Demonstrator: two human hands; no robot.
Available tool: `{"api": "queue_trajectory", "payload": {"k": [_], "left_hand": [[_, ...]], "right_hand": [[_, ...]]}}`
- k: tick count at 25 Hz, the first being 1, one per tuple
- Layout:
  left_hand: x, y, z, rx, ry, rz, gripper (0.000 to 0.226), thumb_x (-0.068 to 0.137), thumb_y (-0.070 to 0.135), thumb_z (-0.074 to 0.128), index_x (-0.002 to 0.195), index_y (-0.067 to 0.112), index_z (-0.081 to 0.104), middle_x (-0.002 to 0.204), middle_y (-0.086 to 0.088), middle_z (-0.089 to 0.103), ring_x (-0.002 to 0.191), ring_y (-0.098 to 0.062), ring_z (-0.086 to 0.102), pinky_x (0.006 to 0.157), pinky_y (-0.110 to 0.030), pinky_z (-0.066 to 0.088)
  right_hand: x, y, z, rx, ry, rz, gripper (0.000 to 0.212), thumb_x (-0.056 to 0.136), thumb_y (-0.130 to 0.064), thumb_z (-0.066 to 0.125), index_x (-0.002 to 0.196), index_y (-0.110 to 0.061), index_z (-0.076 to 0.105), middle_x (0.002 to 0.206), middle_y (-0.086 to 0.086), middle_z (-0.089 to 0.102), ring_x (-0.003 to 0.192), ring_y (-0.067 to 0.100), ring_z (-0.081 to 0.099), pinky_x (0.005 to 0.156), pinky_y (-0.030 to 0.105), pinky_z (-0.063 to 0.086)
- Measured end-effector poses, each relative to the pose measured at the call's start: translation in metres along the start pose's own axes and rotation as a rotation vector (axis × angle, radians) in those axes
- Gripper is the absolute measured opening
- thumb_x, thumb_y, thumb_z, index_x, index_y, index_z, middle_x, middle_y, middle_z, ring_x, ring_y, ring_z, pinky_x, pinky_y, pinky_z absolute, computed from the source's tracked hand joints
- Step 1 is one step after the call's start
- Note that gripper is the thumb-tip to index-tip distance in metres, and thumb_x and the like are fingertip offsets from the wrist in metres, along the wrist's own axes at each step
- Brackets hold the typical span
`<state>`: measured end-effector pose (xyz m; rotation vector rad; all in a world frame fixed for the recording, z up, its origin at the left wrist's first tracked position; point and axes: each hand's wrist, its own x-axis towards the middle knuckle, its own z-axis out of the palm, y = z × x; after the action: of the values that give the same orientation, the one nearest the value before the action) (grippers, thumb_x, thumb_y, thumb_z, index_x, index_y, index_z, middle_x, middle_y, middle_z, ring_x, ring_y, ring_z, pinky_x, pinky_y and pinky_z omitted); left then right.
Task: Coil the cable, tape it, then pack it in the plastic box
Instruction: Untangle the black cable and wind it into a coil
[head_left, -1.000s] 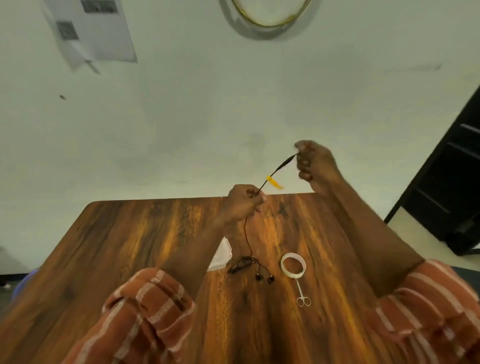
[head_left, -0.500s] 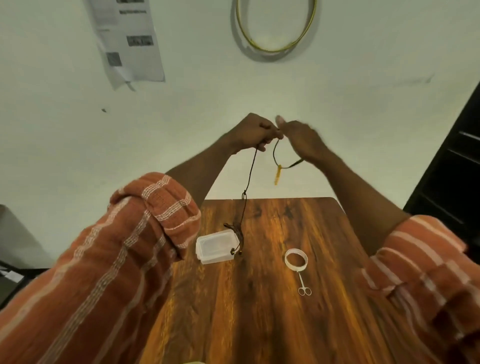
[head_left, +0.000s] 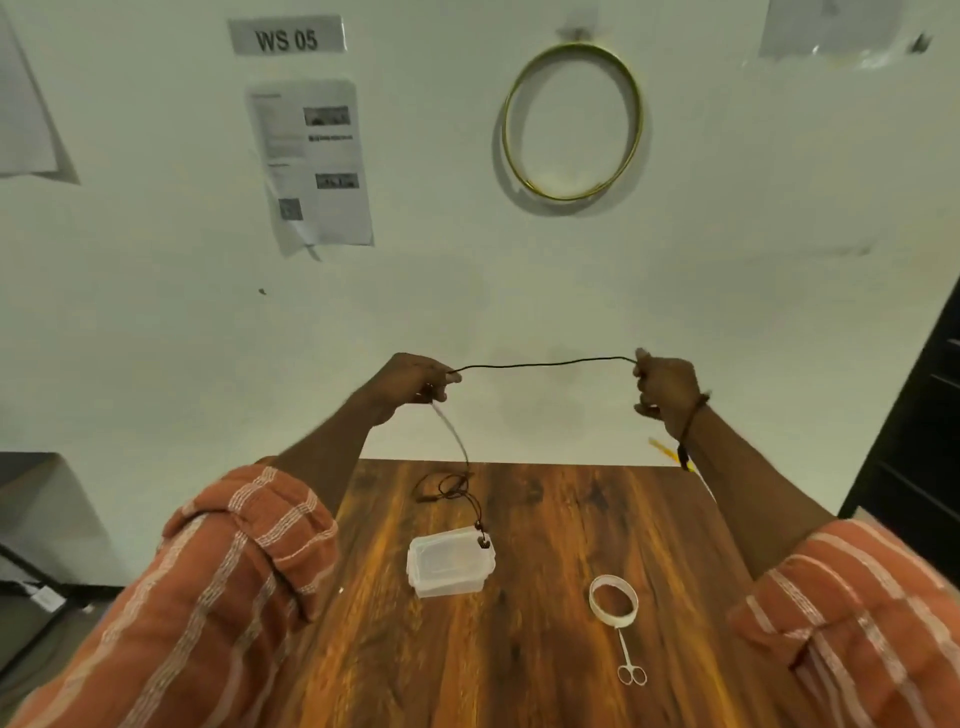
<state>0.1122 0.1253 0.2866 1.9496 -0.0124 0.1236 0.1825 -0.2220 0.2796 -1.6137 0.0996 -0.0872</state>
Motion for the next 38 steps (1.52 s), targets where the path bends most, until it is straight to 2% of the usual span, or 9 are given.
{"api": "queue_trajectory", "payload": {"k": [6,10,12,20,24,29,31,34,38], "left_hand": [[0.011,0.058,0.029,0.038,-0.128,0.139,0.017,0.088,0.011,0.068,0.102,0.012,0.077,0.078,-0.004,0.063,0.049,-0.014,0.037,0.048,-0.024,0.038],[0.011,0.064,0.029,0.161,-0.146,0.150,0.019,0.083,0.007,0.073,0.102,0.005,0.072,0.068,-0.003,0.062,0.046,-0.011,0.037,0.044,-0.022,0.033],[0.005,0.053,0.011,0.217,-0.147,0.097,0.019,0.080,0.016,0.079,0.094,0.004,0.072,0.063,-0.003,0.057,0.044,-0.010,0.035,0.045,-0.022,0.030],[-0.021,-0.018,-0.055,0.041,0.154,-0.010,0.027,0.081,0.029,0.076,0.075,0.003,0.074,0.053,0.009,0.061,0.055,-0.015,0.042,0.066,-0.031,0.046],[-0.016,0.010,-0.046,-0.085,0.104,0.040,0.026,0.086,0.027,0.071,0.080,0.001,0.072,0.051,0.002,0.034,0.048,-0.015,0.034,0.068,-0.036,0.047],[0.007,0.063,-0.003,-0.112,0.033,0.169,0.017,0.088,0.019,0.070,0.081,0.003,0.073,0.051,0.002,0.045,0.053,-0.018,0.045,0.070,-0.034,0.048],[0.015,0.074,0.007,-0.099,0.033,0.195,0.014,0.088,0.015,0.069,0.083,0.003,0.073,0.062,-0.001,0.059,0.057,-0.017,0.044,0.068,-0.033,0.049],[0.014,0.069,0.000,-0.010,0.008,0.187,0.016,0.084,0.020,0.074,0.084,0.004,0.074,0.067,0.000,0.059,0.056,-0.012,0.045,0.067,-0.029,0.049],[0.003,0.028,-0.010,-0.014,-0.025,0.108,0.009,0.083,0.018,0.075,0.076,0.012,0.074,0.080,0.000,0.069,0.068,-0.014,0.064,0.074,-0.024,0.051]], "right_hand": [[-0.040,-0.037,0.078,-0.243,-0.473,-0.212,0.059,0.090,-0.052,0.059,0.131,-0.011,0.049,0.102,0.010,0.074,0.091,0.016,0.067,0.081,0.029,0.042],[-0.042,-0.054,0.099,-0.467,-0.615,-0.382,0.035,0.091,-0.043,0.063,0.085,-0.009,0.071,0.052,-0.004,0.049,0.047,0.013,0.044,0.051,0.029,0.046],[-0.030,-0.057,0.085,-0.432,-0.520,-0.415,0.029,0.091,-0.032,0.066,0.073,-0.010,0.072,0.047,-0.003,0.036,0.046,0.014,0.031,0.043,0.022,0.027],[0.007,-0.052,0.027,-0.600,0.376,-0.254,0.038,0.093,-0.038,0.057,0.085,-0.004,0.070,0.092,0.017,0.071,0.094,0.036,0.066,0.073,0.032,0.041],[0.001,-0.055,0.038,-0.528,0.028,-0.280,0.043,0.089,-0.050,0.053,0.076,-0.013,0.070,0.082,0.008,0.075,0.080,0.027,0.068,0.075,0.040,0.052],[-0.043,-0.064,0.105,-0.381,-0.483,-0.339,0.064,0.085,-0.065,0.054,0.117,-0.010,0.060,0.096,0.002,0.076,0.097,0.017,0.068,0.094,0.040,0.047],[-0.055,-0.067,0.123,-0.324,-0.652,-0.298,0.053,0.085,-0.056,0.062,0.110,-0.009,0.063,0.073,-0.001,0.070,0.071,0.011,0.066,0.079,0.034,0.050],[-0.045,-0.080,0.110,-0.266,-0.635,-0.314,0.026,0.091,-0.034,0.064,0.080,-0.011,0.069,0.053,-0.006,0.037,0.044,0.010,0.029,0.041,0.020,0.028],[-0.028,-0.107,0.078,0.035,-0.482,-0.240,0.020,0.091,-0.021,0.062,0.074,-0.010,0.062,0.049,-0.009,0.031,0.044,0.009,0.017,0.037,0.018,0.011]]}}
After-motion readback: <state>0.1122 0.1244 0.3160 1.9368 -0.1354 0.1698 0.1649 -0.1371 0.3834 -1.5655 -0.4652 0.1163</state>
